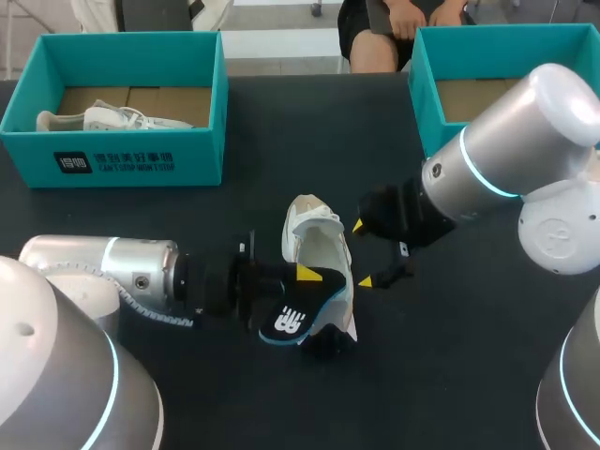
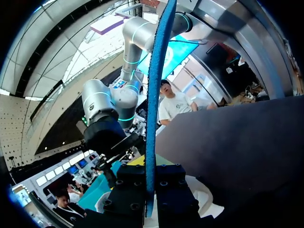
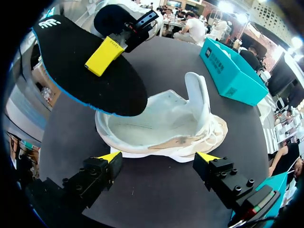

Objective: Take the shoe out of the shoebox, open the shoe tongue, remove and reinsert the insole, then place the shoe into the shoebox

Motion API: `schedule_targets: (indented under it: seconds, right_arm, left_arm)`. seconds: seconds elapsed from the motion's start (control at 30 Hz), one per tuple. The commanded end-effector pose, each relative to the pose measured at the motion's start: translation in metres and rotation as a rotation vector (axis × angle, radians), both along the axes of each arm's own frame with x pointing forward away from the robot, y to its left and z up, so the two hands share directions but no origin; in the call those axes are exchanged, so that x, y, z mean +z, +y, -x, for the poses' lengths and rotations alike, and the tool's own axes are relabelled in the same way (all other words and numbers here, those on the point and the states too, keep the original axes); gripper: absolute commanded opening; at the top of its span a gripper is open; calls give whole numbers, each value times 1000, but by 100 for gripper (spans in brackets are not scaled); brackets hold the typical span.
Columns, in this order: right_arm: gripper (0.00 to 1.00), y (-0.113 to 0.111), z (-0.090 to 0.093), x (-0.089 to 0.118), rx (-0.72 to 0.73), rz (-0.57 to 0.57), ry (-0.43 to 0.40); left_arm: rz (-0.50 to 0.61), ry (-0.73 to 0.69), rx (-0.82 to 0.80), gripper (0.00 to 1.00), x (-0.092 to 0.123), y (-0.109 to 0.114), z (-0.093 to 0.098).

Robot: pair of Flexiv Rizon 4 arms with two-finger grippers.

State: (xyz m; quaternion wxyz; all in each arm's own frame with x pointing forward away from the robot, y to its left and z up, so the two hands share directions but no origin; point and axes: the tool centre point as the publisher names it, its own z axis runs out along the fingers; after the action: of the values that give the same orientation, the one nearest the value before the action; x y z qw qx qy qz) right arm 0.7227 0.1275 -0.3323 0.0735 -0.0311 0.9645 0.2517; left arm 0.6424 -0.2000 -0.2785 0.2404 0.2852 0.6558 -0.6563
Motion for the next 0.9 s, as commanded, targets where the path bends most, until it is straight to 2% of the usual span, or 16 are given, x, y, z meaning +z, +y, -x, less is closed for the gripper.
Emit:
schedule_targets:
  seconds: [0.03, 0.37, 0.6, 0.9]
  right_arm:
    - [100, 1, 1, 0, -2, 2, -2]
    - [100, 1, 1, 0, -2, 2, -2]
    - [100, 1, 1, 0, -2, 2, -2]
    - [100, 1, 1, 0, -2, 2, -2]
  left_arm:
    - [10, 3, -2, 0, -10, -7, -4]
    - [-24, -2, 13, 0, -31, -11, -13]
    - [-30, -6, 23, 0, -38, -15, -20]
    - [-77, -39, 18, 0, -54, -18, -37]
